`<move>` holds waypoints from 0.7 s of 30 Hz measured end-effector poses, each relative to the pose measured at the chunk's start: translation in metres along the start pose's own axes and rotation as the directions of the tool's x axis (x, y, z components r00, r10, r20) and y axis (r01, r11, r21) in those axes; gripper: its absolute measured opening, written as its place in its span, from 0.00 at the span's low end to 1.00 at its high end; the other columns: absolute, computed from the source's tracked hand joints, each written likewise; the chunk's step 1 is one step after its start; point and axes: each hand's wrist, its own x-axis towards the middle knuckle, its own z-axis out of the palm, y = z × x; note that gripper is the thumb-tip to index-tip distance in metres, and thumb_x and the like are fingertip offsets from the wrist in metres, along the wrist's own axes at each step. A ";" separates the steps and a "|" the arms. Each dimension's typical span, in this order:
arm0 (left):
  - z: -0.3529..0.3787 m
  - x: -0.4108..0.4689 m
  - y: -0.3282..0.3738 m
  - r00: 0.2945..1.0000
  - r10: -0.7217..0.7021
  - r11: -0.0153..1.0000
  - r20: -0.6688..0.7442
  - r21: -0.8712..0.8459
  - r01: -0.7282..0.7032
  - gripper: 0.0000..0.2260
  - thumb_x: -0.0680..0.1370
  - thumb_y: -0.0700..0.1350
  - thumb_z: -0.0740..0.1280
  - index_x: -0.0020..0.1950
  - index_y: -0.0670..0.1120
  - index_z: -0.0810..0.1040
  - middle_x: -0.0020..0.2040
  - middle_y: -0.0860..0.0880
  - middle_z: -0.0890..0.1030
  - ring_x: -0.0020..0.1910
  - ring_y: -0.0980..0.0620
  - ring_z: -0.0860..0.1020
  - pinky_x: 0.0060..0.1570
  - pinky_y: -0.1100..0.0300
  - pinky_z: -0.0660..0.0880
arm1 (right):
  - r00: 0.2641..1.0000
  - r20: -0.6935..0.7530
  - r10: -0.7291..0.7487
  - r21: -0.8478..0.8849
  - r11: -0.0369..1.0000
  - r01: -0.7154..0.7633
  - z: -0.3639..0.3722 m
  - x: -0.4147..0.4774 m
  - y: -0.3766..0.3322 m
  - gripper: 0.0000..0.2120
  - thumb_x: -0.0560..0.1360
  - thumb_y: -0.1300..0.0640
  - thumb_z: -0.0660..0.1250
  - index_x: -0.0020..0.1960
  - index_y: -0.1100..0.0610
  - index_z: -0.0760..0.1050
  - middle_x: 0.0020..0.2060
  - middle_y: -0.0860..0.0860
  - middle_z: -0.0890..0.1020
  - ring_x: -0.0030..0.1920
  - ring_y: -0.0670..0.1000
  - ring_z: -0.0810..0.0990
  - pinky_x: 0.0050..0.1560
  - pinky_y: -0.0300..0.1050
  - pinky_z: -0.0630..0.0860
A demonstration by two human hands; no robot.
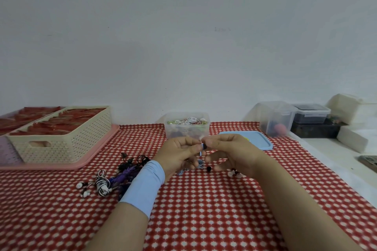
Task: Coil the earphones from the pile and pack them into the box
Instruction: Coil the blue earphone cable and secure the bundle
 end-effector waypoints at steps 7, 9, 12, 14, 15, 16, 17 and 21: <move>0.002 0.000 0.001 0.998 -0.019 0.999 -0.052 0.030 0.021 0.04 0.77 0.38 0.70 0.50 0.40 0.81 0.37 0.45 0.84 0.26 0.51 0.79 0.25 0.63 0.74 | 0.981 -0.096 -0.167 -0.216 0.966 0.143 0.008 0.000 0.000 0.05 0.75 0.61 0.73 0.51 0.58 0.86 0.41 0.56 0.87 0.38 0.50 0.85 0.35 0.44 0.81; 0.002 0.000 0.001 0.998 -0.009 0.999 -0.054 0.041 0.011 0.04 0.78 0.39 0.69 0.50 0.40 0.82 0.36 0.46 0.84 0.26 0.52 0.79 0.25 0.64 0.75 | 0.979 -0.095 -0.182 -0.234 0.960 0.156 0.008 -0.001 -0.001 0.06 0.75 0.61 0.74 0.51 0.56 0.86 0.41 0.54 0.87 0.39 0.50 0.86 0.34 0.43 0.81; 0.000 -0.001 0.003 0.999 -0.010 0.998 -0.039 0.067 0.012 0.05 0.78 0.39 0.69 0.53 0.42 0.81 0.38 0.46 0.84 0.28 0.51 0.79 0.26 0.63 0.75 | 0.979 -0.072 -0.192 -0.260 0.951 0.167 0.008 -0.001 0.000 0.08 0.76 0.61 0.74 0.54 0.54 0.85 0.42 0.52 0.87 0.40 0.50 0.86 0.36 0.43 0.82; -0.002 -0.002 0.006 1.000 0.003 0.996 -0.028 0.095 -0.001 0.08 0.78 0.40 0.69 0.57 0.45 0.81 0.44 0.47 0.85 0.29 0.50 0.80 0.28 0.62 0.77 | 0.976 -0.097 -0.193 -0.234 0.958 0.166 0.006 0.001 0.002 0.12 0.76 0.58 0.73 0.59 0.51 0.82 0.43 0.50 0.87 0.39 0.49 0.86 0.36 0.43 0.81; -0.004 -0.003 0.009 0.999 0.014 0.992 -0.033 0.122 -0.010 0.10 0.78 0.40 0.69 0.58 0.48 0.81 0.46 0.49 0.86 0.30 0.49 0.81 0.29 0.61 0.78 | 0.969 -0.135 -0.208 -0.272 0.948 0.166 0.004 0.003 0.003 0.12 0.77 0.57 0.73 0.60 0.49 0.81 0.42 0.49 0.87 0.38 0.48 0.85 0.35 0.41 0.80; -0.006 -0.005 0.013 0.999 0.029 0.987 -0.041 0.160 -0.022 0.11 0.79 0.40 0.69 0.59 0.51 0.82 0.46 0.50 0.86 0.31 0.49 0.81 0.30 0.60 0.79 | 0.954 -0.175 -0.242 -0.367 0.915 0.165 -0.001 0.006 0.005 0.10 0.77 0.55 0.72 0.58 0.49 0.82 0.41 0.46 0.86 0.36 0.44 0.84 0.35 0.39 0.78; -0.008 -0.007 0.016 0.998 0.045 0.978 -0.048 0.205 -0.034 0.11 0.79 0.39 0.68 0.58 0.52 0.82 0.46 0.51 0.86 0.31 0.48 0.82 0.30 0.60 0.79 | 0.942 -0.194 -0.272 -0.484 0.862 0.149 -0.004 0.008 0.006 0.06 0.77 0.54 0.72 0.54 0.50 0.84 0.38 0.43 0.85 0.35 0.40 0.82 0.36 0.36 0.76; -0.013 -0.019 0.026 0.994 0.082 0.908 -0.069 0.416 -0.046 0.09 0.77 0.40 0.71 0.54 0.51 0.84 0.47 0.52 0.86 0.33 0.45 0.84 0.30 0.59 0.79 | 0.987 -0.068 -0.142 -0.784 0.620 0.036 -0.010 0.013 0.013 0.03 0.73 0.51 0.75 0.46 0.46 0.87 0.41 0.41 0.86 0.40 0.40 0.83 0.39 0.36 0.80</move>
